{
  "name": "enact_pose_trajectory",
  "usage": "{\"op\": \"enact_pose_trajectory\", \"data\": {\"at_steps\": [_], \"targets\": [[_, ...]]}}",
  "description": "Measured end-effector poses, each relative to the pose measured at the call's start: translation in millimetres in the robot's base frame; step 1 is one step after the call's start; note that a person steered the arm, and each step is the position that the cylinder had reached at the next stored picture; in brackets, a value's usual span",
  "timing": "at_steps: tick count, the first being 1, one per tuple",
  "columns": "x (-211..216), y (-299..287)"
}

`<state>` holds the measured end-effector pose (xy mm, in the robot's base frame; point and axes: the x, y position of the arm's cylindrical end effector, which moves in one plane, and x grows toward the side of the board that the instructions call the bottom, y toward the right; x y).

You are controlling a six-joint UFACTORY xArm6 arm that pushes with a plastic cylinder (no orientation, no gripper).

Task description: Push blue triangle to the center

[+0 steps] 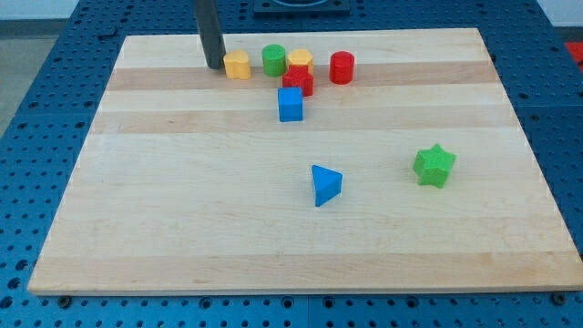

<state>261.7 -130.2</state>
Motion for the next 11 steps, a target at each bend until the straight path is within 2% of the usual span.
{"op": "enact_pose_trajectory", "data": {"at_steps": [3, 6, 8, 11], "targets": [[8, 0], [90, -17], [104, -12], [208, -3]]}}
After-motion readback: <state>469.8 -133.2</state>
